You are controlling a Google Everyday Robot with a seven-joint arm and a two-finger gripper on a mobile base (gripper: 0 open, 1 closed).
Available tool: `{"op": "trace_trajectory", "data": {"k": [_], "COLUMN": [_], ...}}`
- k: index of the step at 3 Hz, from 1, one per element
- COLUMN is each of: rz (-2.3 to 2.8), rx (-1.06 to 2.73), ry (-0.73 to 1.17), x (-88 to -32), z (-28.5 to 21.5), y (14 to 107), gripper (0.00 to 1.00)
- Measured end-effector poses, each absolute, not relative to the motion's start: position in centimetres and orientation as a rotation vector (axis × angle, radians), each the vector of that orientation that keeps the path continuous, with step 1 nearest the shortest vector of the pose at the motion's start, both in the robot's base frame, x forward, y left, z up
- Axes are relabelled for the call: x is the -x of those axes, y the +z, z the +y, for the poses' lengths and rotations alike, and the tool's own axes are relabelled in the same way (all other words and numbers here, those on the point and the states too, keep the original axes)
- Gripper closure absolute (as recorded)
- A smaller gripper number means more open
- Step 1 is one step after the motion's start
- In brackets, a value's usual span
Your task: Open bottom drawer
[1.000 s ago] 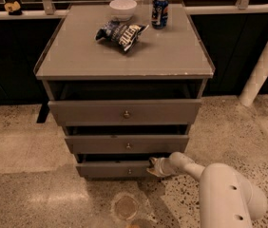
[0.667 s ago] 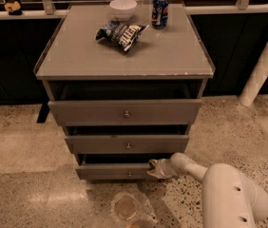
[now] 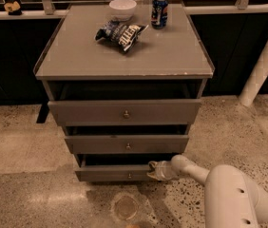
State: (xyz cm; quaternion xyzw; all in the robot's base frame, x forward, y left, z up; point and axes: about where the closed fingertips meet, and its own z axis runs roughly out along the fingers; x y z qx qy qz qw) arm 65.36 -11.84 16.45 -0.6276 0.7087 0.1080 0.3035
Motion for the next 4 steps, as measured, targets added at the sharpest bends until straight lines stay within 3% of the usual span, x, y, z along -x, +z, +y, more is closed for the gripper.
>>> {"op": "trace_trajectory", "data": {"k": [4], "rz": [1.872], "rx": [1.666], "ry": [0.247], "x": [-62.6], "z": [-13.5], "y": [16.9], "gripper": [1.00]}}
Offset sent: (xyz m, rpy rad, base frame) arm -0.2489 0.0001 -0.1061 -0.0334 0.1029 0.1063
